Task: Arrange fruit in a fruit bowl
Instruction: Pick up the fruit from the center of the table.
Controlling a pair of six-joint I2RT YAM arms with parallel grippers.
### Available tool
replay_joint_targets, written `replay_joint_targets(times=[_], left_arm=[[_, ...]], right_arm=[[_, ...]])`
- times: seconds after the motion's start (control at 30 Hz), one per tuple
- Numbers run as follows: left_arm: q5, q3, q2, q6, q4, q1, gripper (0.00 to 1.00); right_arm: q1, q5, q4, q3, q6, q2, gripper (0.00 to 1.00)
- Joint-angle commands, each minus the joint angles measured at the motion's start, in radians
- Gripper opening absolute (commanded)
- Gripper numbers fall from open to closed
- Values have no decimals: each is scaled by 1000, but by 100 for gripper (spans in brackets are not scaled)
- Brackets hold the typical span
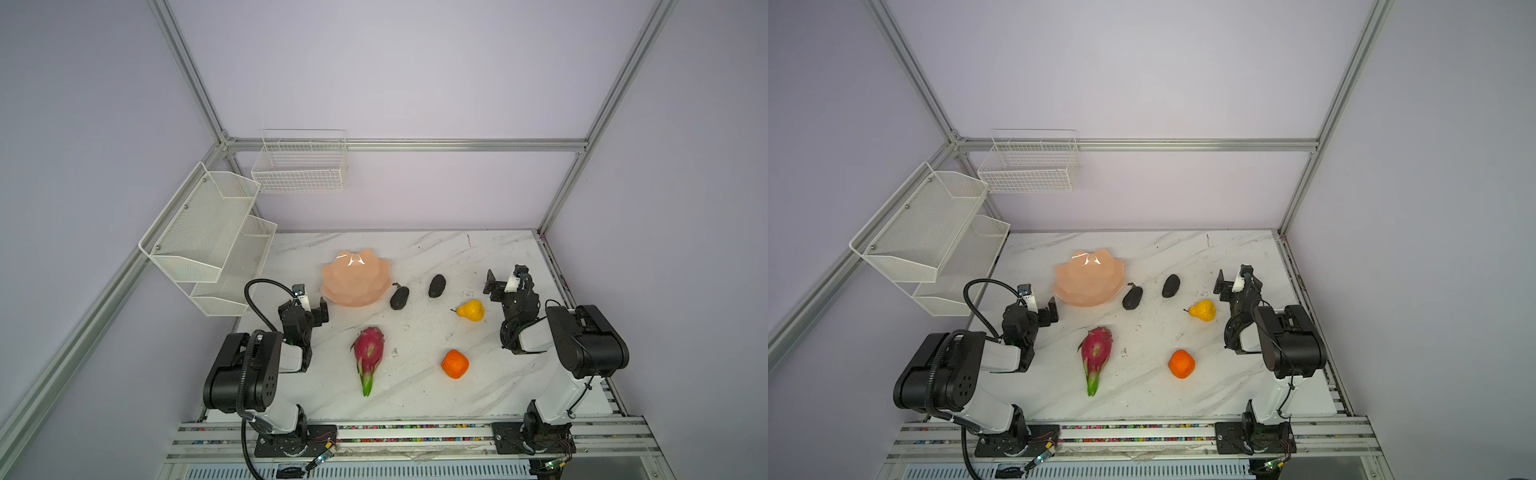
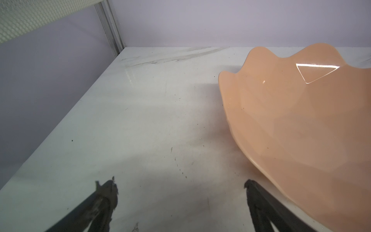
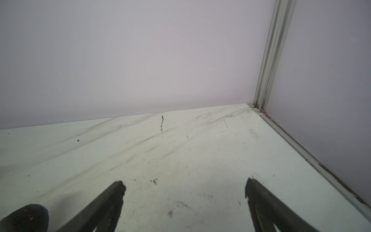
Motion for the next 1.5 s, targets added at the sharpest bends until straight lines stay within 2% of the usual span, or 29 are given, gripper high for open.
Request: replay_joint_targets(times=[0.0, 0.1, 0.17, 0.3, 0.47, 0.57, 0.63, 0.77, 0.97, 1.1, 1.47], left_arm=[[-34, -4, -105, 4, 73, -4, 100], [-104, 2, -312, -13, -103, -27, 100], [-173, 64, -456, -91, -358, -59, 100], [-202, 169, -622, -219, -721, -135, 100], [-66, 318, -690, -354, -1137, -295, 100], [87, 368, -667, -451, -1313, -372, 100], [145, 368, -655, -488, -1369, -441, 100], [106, 358, -617, -513, -1414, -612, 100], [55, 383, -528, -520, -1459, -727, 100], [8, 403, -466, -507, -1474, -752, 100], [10, 432, -328, -458, -1401, -757, 99]], right_arm=[[4, -1, 51, -51, -23, -95, 97], [6, 16, -100, -62, 11, -288, 97], [16, -21, -254, -23, 61, -418, 97], [127, -12, -514, 82, 63, -541, 97], [255, -72, -801, 206, 99, -557, 98], [333, -134, -895, 204, 153, -580, 97], [406, -153, -914, 169, 200, -617, 97], [574, -179, -932, 112, 313, -647, 97], [797, -116, -878, 52, 432, -640, 97], [837, -109, -841, 33, 463, -633, 97], [844, -108, -828, 41, 447, -589, 97]])
